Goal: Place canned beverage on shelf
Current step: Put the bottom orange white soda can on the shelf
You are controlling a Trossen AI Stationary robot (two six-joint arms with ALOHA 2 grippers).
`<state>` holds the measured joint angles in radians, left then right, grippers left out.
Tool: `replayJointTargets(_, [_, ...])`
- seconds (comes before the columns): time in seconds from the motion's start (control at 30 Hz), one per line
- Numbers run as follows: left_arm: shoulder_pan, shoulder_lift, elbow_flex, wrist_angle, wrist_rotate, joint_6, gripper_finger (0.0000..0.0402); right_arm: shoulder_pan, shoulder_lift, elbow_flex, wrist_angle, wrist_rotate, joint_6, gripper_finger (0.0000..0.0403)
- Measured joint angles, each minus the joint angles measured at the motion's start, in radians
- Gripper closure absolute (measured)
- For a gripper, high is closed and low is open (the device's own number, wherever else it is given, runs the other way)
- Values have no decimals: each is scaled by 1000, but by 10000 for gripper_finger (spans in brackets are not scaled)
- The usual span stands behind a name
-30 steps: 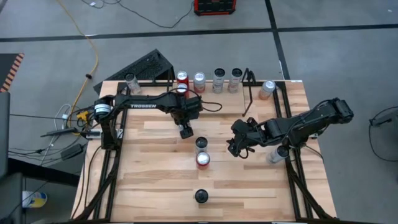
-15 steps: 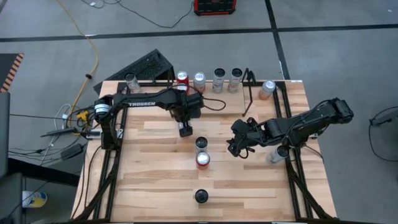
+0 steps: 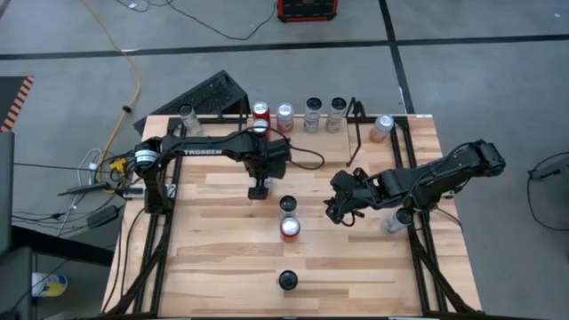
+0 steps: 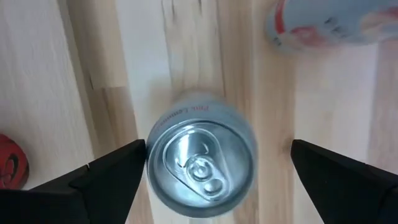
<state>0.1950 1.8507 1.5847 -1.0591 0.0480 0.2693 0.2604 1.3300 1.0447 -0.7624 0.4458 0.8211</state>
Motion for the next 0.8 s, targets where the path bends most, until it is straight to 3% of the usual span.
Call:
replayJointTargets(0.23, [1, 2, -99, 67, -41, -34, 15, 0, 0, 0, 0, 0, 0, 112])
replayJointTargets(0.8, [2, 2, -100, 108, -36, -182, 28, 0, 0, 0, 0, 0, -7, 112])
